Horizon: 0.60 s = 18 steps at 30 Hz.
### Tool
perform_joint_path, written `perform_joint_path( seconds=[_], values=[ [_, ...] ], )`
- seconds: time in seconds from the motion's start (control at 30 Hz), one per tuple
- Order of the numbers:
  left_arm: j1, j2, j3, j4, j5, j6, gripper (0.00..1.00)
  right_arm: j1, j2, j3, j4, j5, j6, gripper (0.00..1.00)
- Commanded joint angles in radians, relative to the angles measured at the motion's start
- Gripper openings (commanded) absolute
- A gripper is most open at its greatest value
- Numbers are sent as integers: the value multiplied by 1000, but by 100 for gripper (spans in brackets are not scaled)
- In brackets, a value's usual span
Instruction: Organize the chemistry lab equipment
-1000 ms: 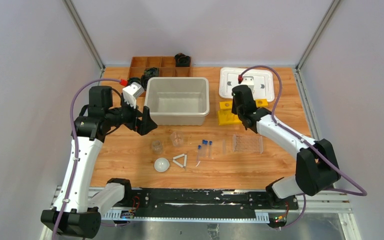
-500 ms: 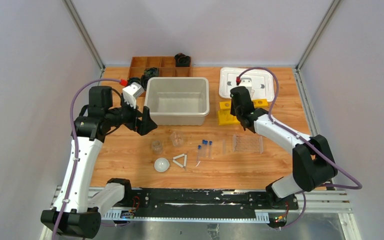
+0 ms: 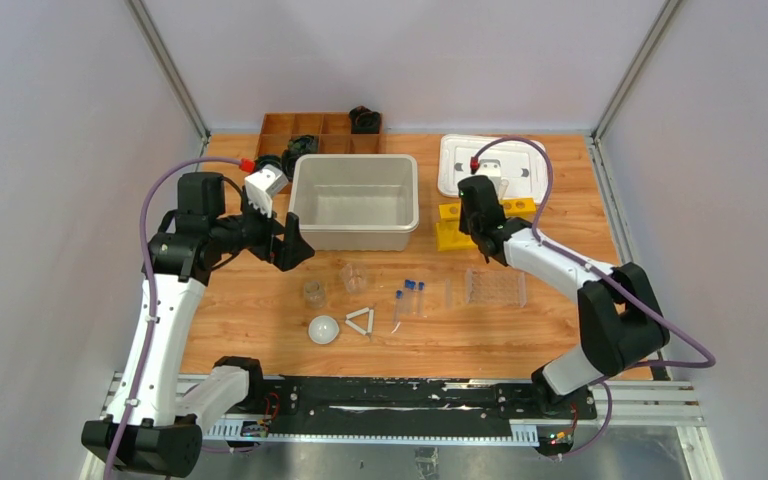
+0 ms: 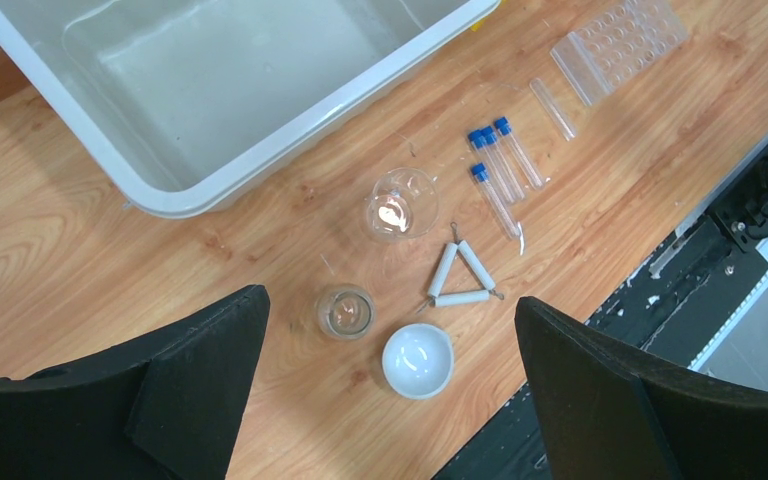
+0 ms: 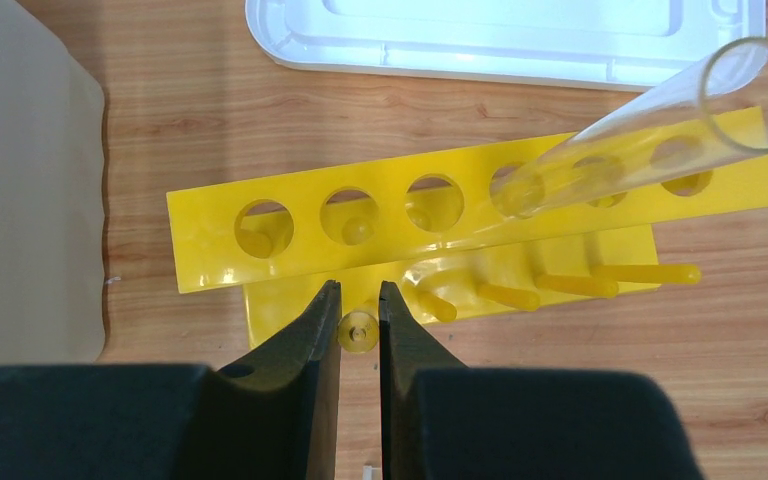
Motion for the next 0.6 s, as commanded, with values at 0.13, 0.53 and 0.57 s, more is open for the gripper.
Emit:
perform_joint_path(
  seconds=[0.13, 0.53, 0.57],
  values=[
    [-1, -21, 11, -1, -10, 8, 100, -13, 46, -17, 25, -8, 55, 0],
    [-1, -38, 6, -1, -21, 21, 100, -17, 122, 48, 33, 34, 115, 0],
    [-1, -41, 5, -1, -23, 25, 100, -20, 126, 52, 33, 41, 116, 0]
  ],
)
